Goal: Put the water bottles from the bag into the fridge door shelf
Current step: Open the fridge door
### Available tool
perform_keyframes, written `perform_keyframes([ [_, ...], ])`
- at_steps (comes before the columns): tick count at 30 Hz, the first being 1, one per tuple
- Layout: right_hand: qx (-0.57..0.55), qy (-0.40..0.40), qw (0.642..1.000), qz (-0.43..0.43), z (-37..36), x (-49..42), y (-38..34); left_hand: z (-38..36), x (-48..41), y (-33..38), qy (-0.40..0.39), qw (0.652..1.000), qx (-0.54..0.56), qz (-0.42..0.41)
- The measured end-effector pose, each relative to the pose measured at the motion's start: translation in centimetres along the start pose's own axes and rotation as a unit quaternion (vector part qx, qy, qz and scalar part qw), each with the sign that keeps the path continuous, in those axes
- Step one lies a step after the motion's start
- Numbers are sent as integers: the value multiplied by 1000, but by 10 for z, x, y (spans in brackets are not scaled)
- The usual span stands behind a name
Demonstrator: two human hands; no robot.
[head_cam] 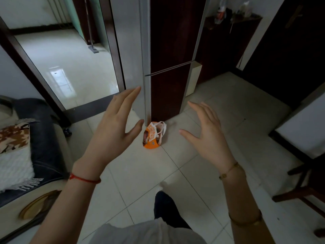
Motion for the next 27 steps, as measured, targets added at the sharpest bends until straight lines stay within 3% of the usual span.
perform_keyframes([
  [12,-12,-17,1000,2,-25,-162,73,-67,-150,-45,13,1000,-1,10],
  [27,-21,-59,998,-2,-99,-310,106,-127,-268,-143,-1,998,5,58],
])
Point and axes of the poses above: each hand's wrist, its own x-axis away from the middle knuckle, its own z-axis out of the back of the hand, y = z × x, the point moved 4 cm from there along -x, towards the middle knuckle, and after that the axes turned 5 degrees about y, right-handed, at the moved point
